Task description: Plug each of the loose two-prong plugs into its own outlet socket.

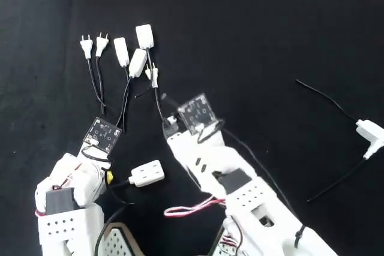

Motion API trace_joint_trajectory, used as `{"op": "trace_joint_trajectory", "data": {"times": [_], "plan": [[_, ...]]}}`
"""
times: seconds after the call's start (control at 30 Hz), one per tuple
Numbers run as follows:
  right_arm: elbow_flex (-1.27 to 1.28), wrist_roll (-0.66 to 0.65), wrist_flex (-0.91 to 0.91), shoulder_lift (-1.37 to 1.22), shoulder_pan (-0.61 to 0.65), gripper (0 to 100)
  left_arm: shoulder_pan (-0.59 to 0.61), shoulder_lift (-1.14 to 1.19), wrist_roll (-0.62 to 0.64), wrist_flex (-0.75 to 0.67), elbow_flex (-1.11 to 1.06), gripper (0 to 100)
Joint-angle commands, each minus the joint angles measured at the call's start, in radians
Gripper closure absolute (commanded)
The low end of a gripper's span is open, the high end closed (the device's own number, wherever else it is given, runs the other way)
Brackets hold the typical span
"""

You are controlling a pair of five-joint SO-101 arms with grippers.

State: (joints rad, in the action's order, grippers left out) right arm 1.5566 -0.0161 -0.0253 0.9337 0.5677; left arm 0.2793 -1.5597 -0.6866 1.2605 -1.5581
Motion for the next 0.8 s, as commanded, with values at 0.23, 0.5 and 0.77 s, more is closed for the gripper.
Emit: {"op": "trace_joint_trajectory", "data": {"times": [0.23,0.5,0.77], "plan": [[0.041,-0.017,0.410,-0.045,0.008,98.6,-0.005,0.000,-0.009,0.014,0.002,77],[-0.068,-0.097,0.779,-0.487,-0.066,98.6,-0.005,0.000,-0.009,0.014,0.002,77],[0.044,-0.203,1.326,-0.857,-0.014,98.6,-0.005,0.000,-0.009,0.006,0.002,77]]}}
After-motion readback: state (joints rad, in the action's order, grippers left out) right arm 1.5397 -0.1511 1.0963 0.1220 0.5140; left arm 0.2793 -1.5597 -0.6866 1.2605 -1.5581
